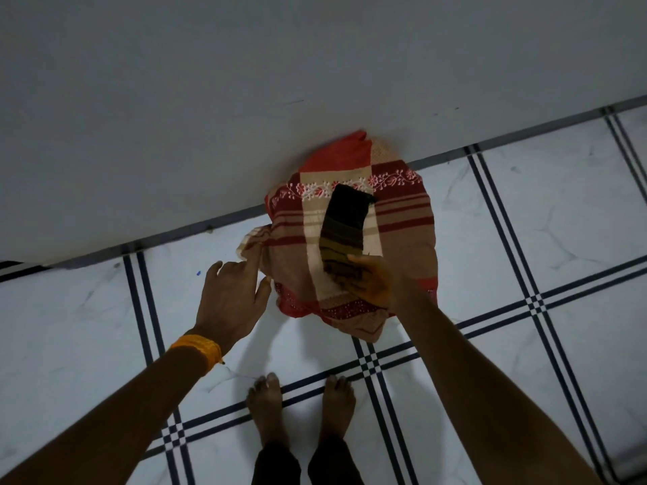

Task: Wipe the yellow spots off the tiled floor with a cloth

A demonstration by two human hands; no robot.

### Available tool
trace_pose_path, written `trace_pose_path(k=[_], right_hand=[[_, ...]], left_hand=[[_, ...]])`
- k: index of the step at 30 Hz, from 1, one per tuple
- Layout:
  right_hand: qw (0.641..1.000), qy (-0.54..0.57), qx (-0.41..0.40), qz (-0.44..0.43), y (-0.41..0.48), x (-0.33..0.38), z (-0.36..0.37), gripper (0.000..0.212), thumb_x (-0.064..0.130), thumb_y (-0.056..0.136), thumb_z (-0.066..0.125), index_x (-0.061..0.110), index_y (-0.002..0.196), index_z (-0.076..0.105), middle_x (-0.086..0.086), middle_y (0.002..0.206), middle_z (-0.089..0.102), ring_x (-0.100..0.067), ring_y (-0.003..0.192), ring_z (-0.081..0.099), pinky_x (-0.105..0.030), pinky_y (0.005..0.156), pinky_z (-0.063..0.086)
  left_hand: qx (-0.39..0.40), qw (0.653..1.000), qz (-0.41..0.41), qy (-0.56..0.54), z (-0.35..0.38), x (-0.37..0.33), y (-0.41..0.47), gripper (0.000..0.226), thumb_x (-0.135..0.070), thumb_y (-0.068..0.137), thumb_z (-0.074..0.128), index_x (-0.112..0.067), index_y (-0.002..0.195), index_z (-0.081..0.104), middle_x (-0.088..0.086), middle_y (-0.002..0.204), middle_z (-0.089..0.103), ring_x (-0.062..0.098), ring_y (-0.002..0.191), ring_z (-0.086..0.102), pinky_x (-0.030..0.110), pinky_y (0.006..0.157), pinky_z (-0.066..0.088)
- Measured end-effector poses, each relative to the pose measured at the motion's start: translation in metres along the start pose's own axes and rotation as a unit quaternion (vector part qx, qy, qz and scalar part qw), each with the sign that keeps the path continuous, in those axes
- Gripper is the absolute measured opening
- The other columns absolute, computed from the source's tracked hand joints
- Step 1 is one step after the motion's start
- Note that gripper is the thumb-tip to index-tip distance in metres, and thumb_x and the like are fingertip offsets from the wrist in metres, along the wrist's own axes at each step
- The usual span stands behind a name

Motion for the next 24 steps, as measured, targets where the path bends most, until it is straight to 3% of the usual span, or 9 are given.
trace_pose_path(k=[3,6,11,14,16,18,20,21,24], right_hand=[[0.999,-0.006,-0.013,-0.036,0.0,0.01,0.008,0.01,0.016,0.096,0.062,0.011,0.104,0.068,-0.001,0.088,0.073,-0.015,0.082,0.069,-0.027,0.075,0.054],[0.991,-0.001,-0.055,-0.123,0.006,0.024,0.013,0.013,0.008,0.099,0.054,0.01,0.093,0.066,-0.002,0.079,0.071,-0.014,0.073,0.069,-0.03,0.075,0.053],[0.983,-0.016,-0.126,-0.131,0.007,0.015,0.016,0.026,0.004,0.099,0.054,-0.002,0.124,0.057,-0.019,0.108,0.066,-0.022,0.079,0.068,-0.028,0.063,0.06],[0.979,-0.064,-0.16,-0.113,0.002,0.003,0.019,0.028,0.002,0.1,0.053,-0.011,0.125,0.053,-0.028,0.11,0.064,-0.021,0.078,0.065,-0.031,0.073,0.061],[0.981,-0.064,-0.164,-0.083,0.0,-0.009,0.02,0.028,-0.002,0.095,0.056,-0.012,0.121,0.054,-0.019,0.1,0.064,-0.021,0.082,0.066,-0.031,0.075,0.061],[0.974,-0.136,-0.178,-0.038,-0.007,-0.019,0.022,0.03,0.006,0.093,0.063,-0.008,0.118,0.057,-0.017,0.108,0.065,-0.023,0.091,0.067,-0.032,0.076,0.06],[0.93,-0.282,-0.235,-0.013,-0.021,-0.021,0.019,0.046,0.021,0.094,0.067,-0.002,0.129,0.048,-0.013,0.119,0.06,-0.023,0.096,0.06,-0.029,0.067,0.052],[0.901,-0.343,-0.263,-0.035,-0.031,-0.017,0.02,0.052,0.026,0.096,0.065,0.001,0.134,0.042,-0.009,0.114,0.057,-0.021,0.093,0.056,-0.027,0.065,0.046],[0.806,-0.491,-0.258,-0.208,-0.064,0.01,0.052,0.036,0.038,0.1,0.053,0.011,0.123,0.047,0.002,0.09,0.058,-0.014,0.076,0.058,-0.031,0.067,0.049]], left_hand=[[0.003,1.0,-0.009,-0.009,-0.003,0.001,0.003,0.058,-0.031,0.095,0.057,-0.007,0.144,0.038,0.011,0.091,0.073,0.031,0.082,0.069,0.055,0.097,0.048],[-0.013,1.0,-0.001,-0.021,-0.01,-0.006,0.006,0.055,-0.03,0.096,0.056,-0.008,0.143,0.04,0.012,0.096,0.073,0.032,0.082,0.069,0.055,0.096,0.049],[-0.029,0.998,0.027,-0.038,-0.023,-0.019,0.01,0.052,-0.032,0.097,0.052,-0.008,0.143,0.042,0.018,0.108,0.07,0.036,0.094,0.068,0.057,0.092,0.05],[-0.042,0.999,0.023,-0.025,-0.033,-0.025,0.012,0.05,-0.035,0.099,0.042,-0.005,0.14,0.046,0.02,0.106,0.07,0.039,0.091,0.068,0.056,0.093,0.049],[-0.038,0.999,0.021,-0.027,-0.037,-0.029,0.013,0.052,-0.033,0.1,0.042,-0.003,0.142,0.044,0.022,0.108,0.069,0.041,0.095,0.067,0.058,0.098,0.045],[-0.032,0.999,0.018,-0.022,-0.042,-0.03,0.011,0.054,-0.034,0.101,0.041,-0.003,0.145,0.041,0.023,0.113,0.068,0.041,0.1,0.065,0.058,0.102,0.042],[-0.027,0.999,0.012,-0.018,-0.048,-0.031,0.004,0.059,-0.039,0.099,0.033,-0.004,0.146,0.04,0.022,0.117,0.067,0.041,0.105,0.064,0.058,0.104,0.04],[-0.027,0.999,0.013,-0.012,-0.052,-0.032,0.0,0.061,-0.04,0.097,0.033,-0.004,0.146,0.04,0.022,0.12,0.066,0.04,0.108,0.063,0.057,0.106,0.039],[-0.051,0.999,0.003,0.01,-0.074,-0.03,-0.009,0.056,-0.032,0.097,0.042,-0.002,0.144,0.042,0.022,0.119,0.066,0.041,0.111,0.06,0.056,0.104,0.041]])
Point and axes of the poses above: each hand's wrist, its own y-axis towards the middle knuckle, its own z-axis out of the palm, x = y × z, the point moved 6 cm from there along y, towards the middle knuckle
